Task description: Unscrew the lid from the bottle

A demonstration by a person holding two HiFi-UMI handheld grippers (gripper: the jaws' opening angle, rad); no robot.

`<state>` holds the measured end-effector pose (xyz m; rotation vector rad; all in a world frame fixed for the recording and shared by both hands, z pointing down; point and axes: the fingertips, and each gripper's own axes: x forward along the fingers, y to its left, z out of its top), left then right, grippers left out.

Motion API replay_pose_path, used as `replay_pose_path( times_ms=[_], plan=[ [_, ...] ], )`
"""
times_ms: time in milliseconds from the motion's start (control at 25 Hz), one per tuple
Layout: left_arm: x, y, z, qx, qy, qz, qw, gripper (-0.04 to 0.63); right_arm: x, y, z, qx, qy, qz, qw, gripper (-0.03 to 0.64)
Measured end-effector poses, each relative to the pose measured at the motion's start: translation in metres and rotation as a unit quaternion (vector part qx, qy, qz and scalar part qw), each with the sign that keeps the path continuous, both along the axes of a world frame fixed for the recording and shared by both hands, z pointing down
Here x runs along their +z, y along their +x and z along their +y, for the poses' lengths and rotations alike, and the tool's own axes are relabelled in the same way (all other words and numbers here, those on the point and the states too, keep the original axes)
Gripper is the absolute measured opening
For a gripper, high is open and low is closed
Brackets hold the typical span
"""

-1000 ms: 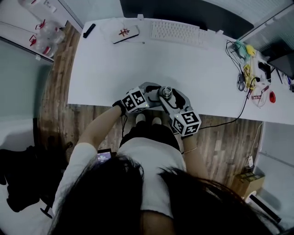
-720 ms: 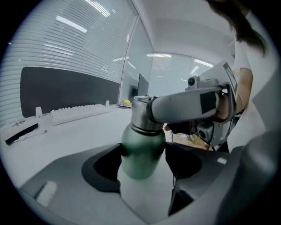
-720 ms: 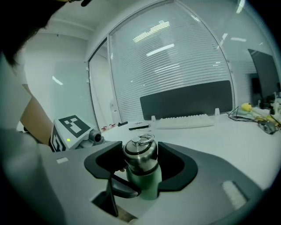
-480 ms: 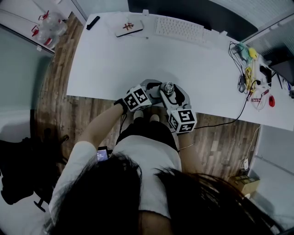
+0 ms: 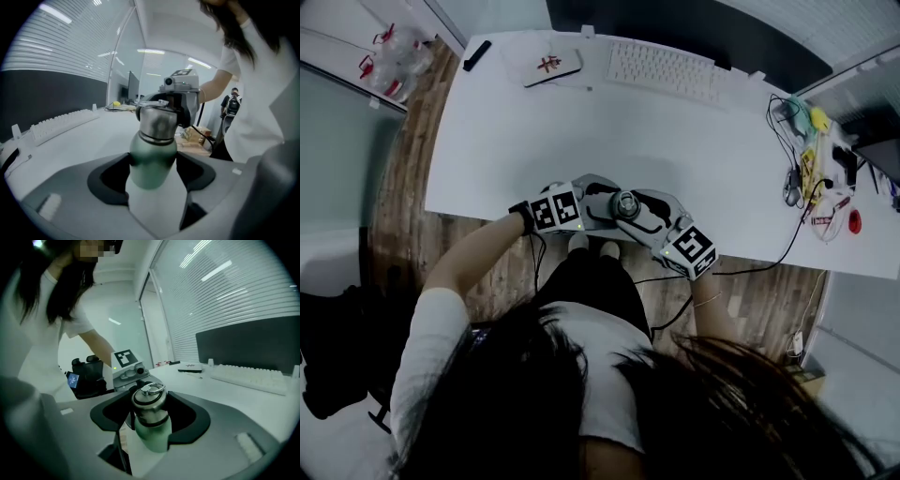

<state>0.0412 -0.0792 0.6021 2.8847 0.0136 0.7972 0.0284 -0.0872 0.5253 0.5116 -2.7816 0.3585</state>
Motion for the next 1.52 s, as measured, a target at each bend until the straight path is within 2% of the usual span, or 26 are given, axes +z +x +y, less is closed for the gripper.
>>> replay_pose_path(
  times_ms=[160,280,640,920,1160,1360,1520],
  plan=[
    [0.0,0.001,0.0,0.032,-0.001,-0.006,0.9995,0.365,0.001,0.0,0.002,-0.064,0.001,0.002,0.998,0.247],
    [0.0,0.002,0.0,0.039,-0.001,-0.004,0.9992,0.365,0.0,0.0,0.002,-0.089,0.001,0.004,0.996,0.247],
    [0.0,0.001,-0.002,0.028,-0.009,-0.002,0.9996,0.367,-0.02,0.005,0.005,-0.062,-0.001,-0.027,0.998,0.247],
    [-0.016,-0.009,0.001,0.004,0.01,0.001,0.9999,0.367,-0.049,0.031,-0.003,0.032,0.006,-0.06,0.998,0.247],
    [-0.06,-0.013,-0.003,-0.021,0.044,0.027,0.9985,0.365,-0.081,0.056,-0.017,0.133,0.028,-0.074,0.988,0.247],
    [-0.113,-0.011,-0.027,-0.083,0.073,0.078,0.9908,0.317,-0.117,0.081,-0.035,0.233,0.069,-0.093,0.965,0.247],
    [-0.156,-0.012,-0.048,-0.155,0.085,0.136,0.9748,0.286,-0.139,0.101,-0.04,0.303,0.093,-0.101,0.943,0.247]
  ],
)
